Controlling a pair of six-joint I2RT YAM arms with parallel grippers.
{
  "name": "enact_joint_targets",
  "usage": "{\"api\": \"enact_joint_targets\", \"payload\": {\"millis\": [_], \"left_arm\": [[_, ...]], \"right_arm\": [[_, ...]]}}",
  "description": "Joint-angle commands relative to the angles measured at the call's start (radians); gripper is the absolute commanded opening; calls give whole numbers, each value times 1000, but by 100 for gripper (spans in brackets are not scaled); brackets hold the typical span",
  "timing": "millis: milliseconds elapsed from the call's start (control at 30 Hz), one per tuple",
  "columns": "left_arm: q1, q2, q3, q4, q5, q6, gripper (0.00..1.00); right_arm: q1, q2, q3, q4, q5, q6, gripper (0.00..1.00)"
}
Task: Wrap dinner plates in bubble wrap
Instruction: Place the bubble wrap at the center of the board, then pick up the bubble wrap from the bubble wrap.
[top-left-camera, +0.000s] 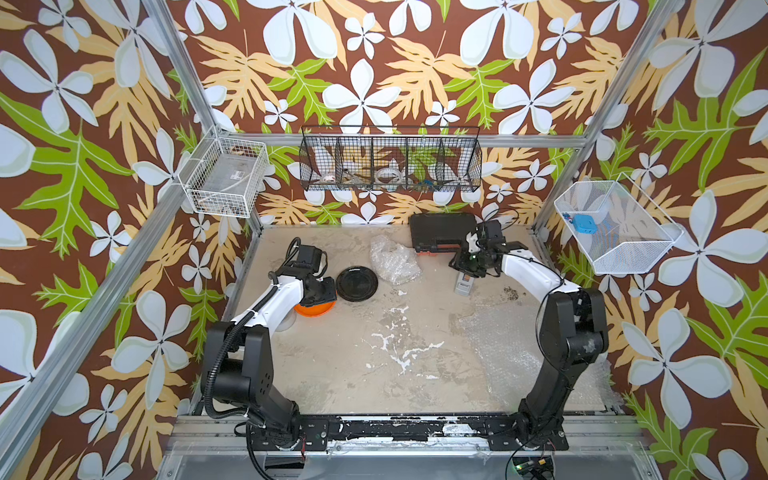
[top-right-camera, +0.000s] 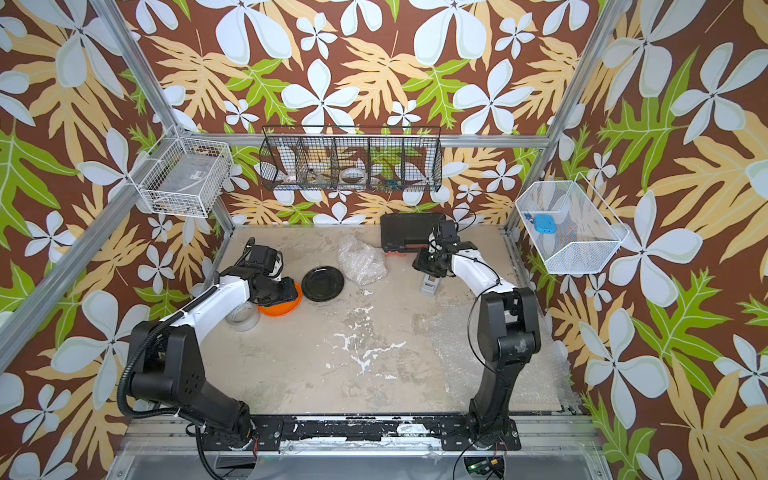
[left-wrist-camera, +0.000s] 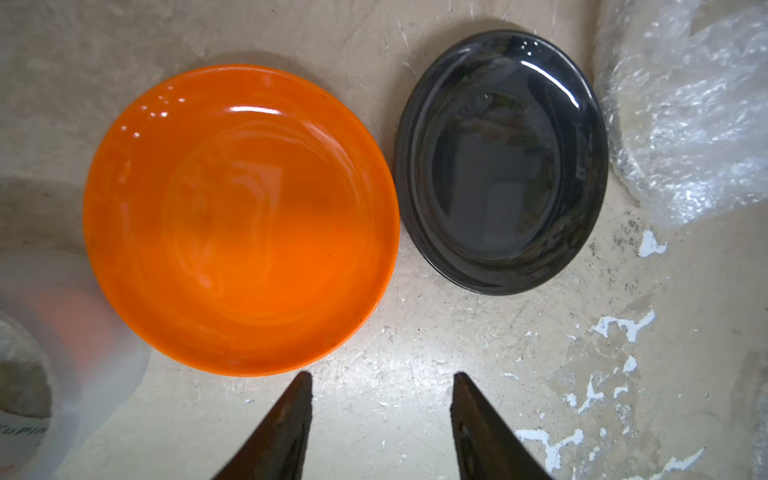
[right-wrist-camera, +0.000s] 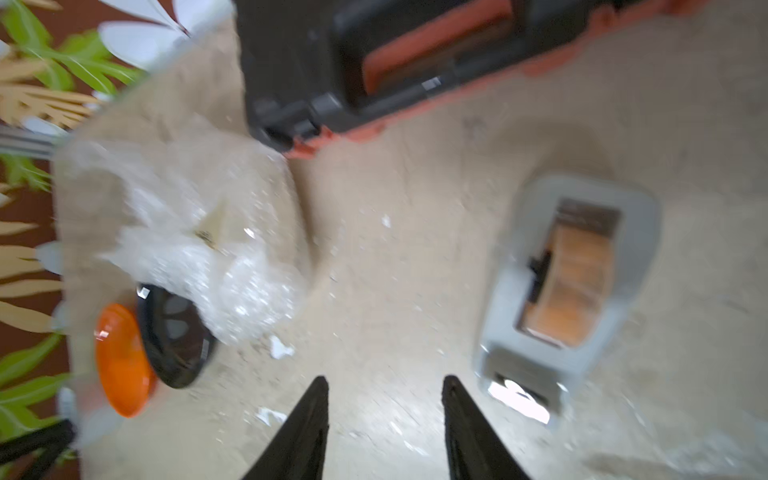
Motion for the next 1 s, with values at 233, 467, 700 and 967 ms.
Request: {"api": "enact_joint_targets", "payload": {"millis": [233, 467, 700, 967], "left_arm": [[-29, -74, -119, 52, 109, -34, 55], [-52, -138, -208, 75, 137, -68, 55], [-70, -171, -204, 62, 137, -83, 54], [-151, -148, -129, 48, 148, -110, 54]], "right_arm": [[5, -126, -358, -67, 191, -176, 60], [6, -75, -423, 2, 211, -164, 40], [-3, -213, -405, -53, 311, -147, 4], [-11, -360, -312, -181, 406, -148, 2]]}}
